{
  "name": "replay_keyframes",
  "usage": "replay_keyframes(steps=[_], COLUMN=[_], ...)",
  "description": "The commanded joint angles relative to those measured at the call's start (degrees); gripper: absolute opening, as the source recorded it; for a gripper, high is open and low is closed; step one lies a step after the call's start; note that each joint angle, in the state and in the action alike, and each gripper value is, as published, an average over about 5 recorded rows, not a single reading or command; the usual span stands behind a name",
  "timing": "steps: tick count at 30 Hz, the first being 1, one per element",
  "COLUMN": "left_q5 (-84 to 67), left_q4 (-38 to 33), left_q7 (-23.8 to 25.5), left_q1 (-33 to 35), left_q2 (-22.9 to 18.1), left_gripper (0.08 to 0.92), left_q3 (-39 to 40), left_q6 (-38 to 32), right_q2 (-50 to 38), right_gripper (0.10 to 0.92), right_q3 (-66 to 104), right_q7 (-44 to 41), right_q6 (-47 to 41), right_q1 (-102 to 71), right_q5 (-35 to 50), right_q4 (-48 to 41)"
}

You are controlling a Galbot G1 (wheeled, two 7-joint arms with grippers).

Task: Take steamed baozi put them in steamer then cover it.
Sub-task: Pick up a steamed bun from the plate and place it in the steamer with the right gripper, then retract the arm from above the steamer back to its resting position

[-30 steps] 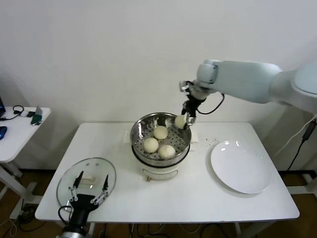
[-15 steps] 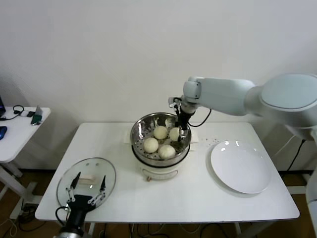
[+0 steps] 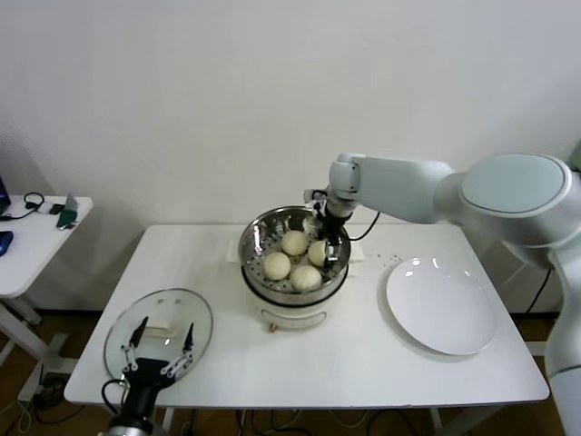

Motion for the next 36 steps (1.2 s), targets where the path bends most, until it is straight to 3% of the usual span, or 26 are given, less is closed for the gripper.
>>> replay_keyframes(steps=[1, 14, 28, 36], left_q5=[0.1, 1.0, 3.3, 6.0], left_q4=[-0.1, -0.1, 1.0, 0.2], left_q7=[0.0, 0.0, -0.1, -0.1], left_q1=[0.1, -0.4, -3.9, -5.2], left_q2=[-0.1, -0.1, -0.1, -0.1], left_gripper=[0.823, 0.823, 0.823, 0.823], left_q3=[0.0, 0.3, -0.3, -0.7], left_q6=[0.1, 0.4, 1.4, 5.2], right_q2=[-1.0, -13.8, -40.4, -53.3], right_gripper=[0.821, 0.822, 0.823, 0.823], right_q3=[1.2, 13.7, 36.8, 72.4], right_q7=[-0.7, -3.2, 25.7, 34.0], right_q6=[-0.6, 1.2, 9.4, 10.0], right_q1=[0.5, 8.0, -7.3, -40.0], right_q5=[-0.5, -3.7, -4.2, -7.3], right_q4=[0.5, 5.9, 26.9, 37.6])
